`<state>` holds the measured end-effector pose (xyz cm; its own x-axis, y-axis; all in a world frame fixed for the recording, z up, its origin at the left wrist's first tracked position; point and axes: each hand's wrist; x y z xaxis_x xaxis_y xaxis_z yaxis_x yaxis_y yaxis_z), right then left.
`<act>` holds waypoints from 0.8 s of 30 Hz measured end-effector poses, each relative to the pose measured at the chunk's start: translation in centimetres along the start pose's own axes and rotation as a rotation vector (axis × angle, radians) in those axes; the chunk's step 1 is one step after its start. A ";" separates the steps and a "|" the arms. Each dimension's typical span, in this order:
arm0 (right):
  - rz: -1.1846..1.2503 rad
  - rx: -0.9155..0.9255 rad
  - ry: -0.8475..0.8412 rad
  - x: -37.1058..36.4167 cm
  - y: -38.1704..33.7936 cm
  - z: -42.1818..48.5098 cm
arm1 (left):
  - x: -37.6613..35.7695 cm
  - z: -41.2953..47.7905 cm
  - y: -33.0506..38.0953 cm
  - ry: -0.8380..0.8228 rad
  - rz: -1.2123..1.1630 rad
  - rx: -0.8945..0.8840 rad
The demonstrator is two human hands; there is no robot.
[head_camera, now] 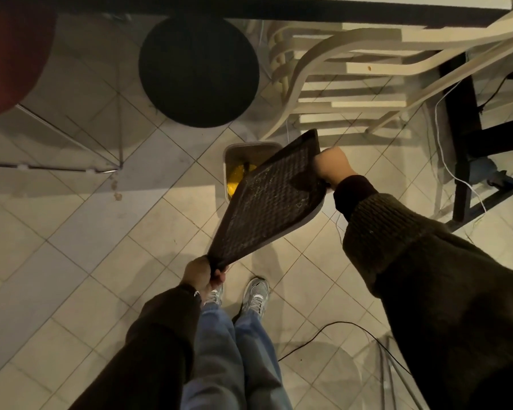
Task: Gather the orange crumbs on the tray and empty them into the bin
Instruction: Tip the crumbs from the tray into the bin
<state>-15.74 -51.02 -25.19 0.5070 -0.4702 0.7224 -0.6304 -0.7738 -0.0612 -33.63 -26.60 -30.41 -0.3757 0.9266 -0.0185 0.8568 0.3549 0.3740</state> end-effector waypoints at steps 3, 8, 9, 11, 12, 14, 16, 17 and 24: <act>-0.059 0.019 0.047 0.3 -0.2 -0.3 | 0.1 0.1 0.2 -0.026 0.005 -0.010; 0.141 -0.084 -0.021 -0.4 -0.1 0.0 | 0.2 0.5 0.1 -0.034 0.020 0.008; 0.241 -0.125 -0.027 -0.6 0.0 0.2 | 0.3 0.5 0.1 -0.037 0.022 0.005; 0.370 -0.163 -0.028 -0.7 0.2 0.5 | 0.5 0.6 -0.1 -0.047 0.015 0.015; 0.343 -0.144 -0.032 -0.7 0.2 0.5 | 0.5 0.5 -0.2 -0.056 0.006 0.033; 0.266 -0.102 -0.020 -0.9 0.4 0.4 | 0.4 0.3 -0.4 -0.068 -0.017 0.074; 0.242 -0.086 -0.028 -0.6 0.4 0.7 | 0.0 0.1 -0.7 -0.085 -0.048 0.103; 0.232 -0.083 -0.036 -0.4 0.4 0.9 | -0.3 -0.2 -0.9 -0.098 -0.061 0.113; 0.252 -0.089 -0.040 0.6 0.1 1.6 | -1.6 -0.8 -2.4 -0.127 -0.060 0.120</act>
<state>-14.55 -52.04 -25.90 0.3489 -0.6613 0.6640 -0.7880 -0.5906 -0.1742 -35.34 -29.02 -30.57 -0.3867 0.9087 -0.1570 0.8729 0.4156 0.2554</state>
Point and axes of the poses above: each hand's wrist, its own z-axis towards the middle knuckle, its own x-axis out of the back of the hand, y = z × x, and after that the axes turned 12 degrees about -x, right-handed
